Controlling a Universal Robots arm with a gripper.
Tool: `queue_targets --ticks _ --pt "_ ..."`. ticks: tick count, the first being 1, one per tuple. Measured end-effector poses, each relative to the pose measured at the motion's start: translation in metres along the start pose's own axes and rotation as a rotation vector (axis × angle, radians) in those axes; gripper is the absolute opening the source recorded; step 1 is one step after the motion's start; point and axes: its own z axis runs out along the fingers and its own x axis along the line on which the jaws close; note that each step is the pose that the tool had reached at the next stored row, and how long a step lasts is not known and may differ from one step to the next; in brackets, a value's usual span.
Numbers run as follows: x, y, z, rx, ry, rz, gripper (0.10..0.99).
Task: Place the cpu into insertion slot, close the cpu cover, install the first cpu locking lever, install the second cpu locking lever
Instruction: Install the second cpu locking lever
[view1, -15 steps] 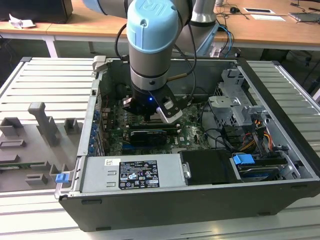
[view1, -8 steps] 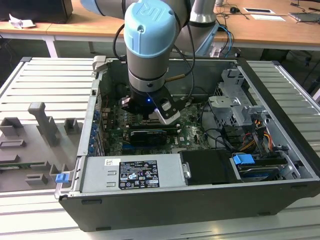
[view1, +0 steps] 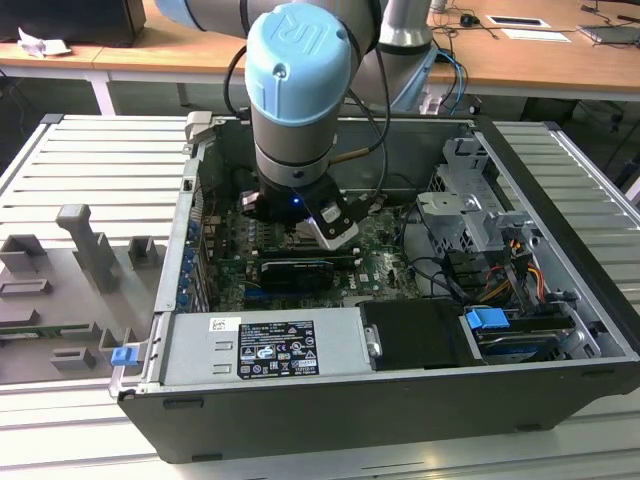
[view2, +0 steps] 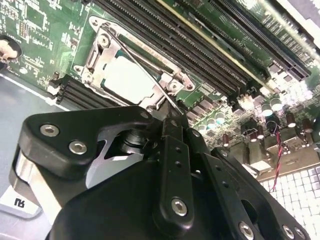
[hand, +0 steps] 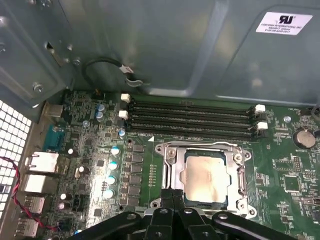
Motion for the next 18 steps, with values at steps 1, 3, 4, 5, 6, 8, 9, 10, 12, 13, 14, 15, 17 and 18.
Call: queue_targets --ticks 1,3,4,5,6,8,9,10,12,13,14,15,17,18 --pt "-0.0002 0.0013 -0.0032 0.0 0.0001 0.0 0.106" --pt "-0.0005 0.0033 -0.0083 0.0 0.0001 0.0 0.106" --pt "-0.0008 0.0044 -0.0111 0.0 0.0001 0.0 0.106" --pt "-0.0014 0.0048 -0.0121 0.0 0.0002 0.0 0.106" --pt "-0.0048 0.0047 -0.0124 0.0 0.0 0.0 0.106" --pt "-0.0176 0.0037 -0.0123 0.0 0.001 0.0 0.106" --pt "-0.0216 0.0034 -0.0122 0.0 0.0014 0.0 0.106" --pt "-0.0253 0.0022 -0.0125 0.0 0.0016 0.0 0.106" --pt "-0.0249 -0.004 -0.015 0.0 0.0012 0.001 0.106" --pt "-0.0249 -0.0059 -0.0158 0.0 0.001 0.002 0.106" --pt "-0.0248 -0.0073 -0.0163 0.0 0.0008 0.002 0.106" --pt "-0.0248 -0.009 -0.017 0.0 0.0006 0.003 0.106" --pt "-0.0245 -0.013 -0.0186 0.0 0.0003 0.003 0.106" --pt "-0.0244 -0.0145 -0.0193 0.0 0.0003 0.003 0.106"
